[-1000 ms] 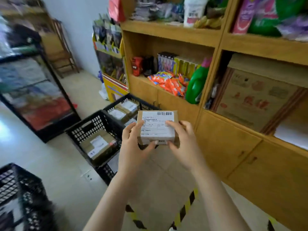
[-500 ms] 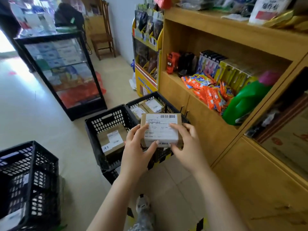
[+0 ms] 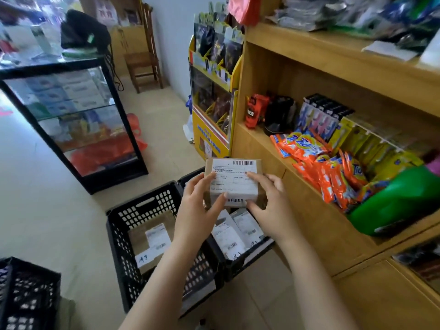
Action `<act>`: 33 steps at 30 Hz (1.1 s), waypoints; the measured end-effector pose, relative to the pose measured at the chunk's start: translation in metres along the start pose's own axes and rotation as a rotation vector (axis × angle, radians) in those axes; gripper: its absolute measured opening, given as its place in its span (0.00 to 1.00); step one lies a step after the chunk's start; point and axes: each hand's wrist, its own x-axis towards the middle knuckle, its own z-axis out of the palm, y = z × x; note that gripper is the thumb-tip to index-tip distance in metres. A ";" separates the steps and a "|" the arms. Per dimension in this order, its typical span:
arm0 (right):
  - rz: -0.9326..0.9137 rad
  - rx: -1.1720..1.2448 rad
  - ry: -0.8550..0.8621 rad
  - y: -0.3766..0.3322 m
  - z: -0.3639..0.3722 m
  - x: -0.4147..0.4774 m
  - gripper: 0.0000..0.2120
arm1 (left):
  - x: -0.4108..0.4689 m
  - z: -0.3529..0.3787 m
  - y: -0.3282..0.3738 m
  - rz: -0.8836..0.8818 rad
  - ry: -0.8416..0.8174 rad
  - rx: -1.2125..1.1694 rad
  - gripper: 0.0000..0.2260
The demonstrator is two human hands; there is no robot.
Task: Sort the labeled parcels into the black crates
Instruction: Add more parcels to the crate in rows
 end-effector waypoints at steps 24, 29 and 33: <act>-0.334 0.094 -0.072 0.125 -0.021 0.240 0.36 | 0.171 0.148 -0.012 -0.047 0.388 0.117 0.37; -0.347 0.155 -0.214 0.148 -0.019 0.265 0.36 | 0.178 0.167 -0.016 -0.145 0.418 0.143 0.35; -0.307 0.146 -0.351 0.171 -0.003 0.266 0.34 | 0.170 0.180 -0.036 -0.256 0.408 0.139 0.33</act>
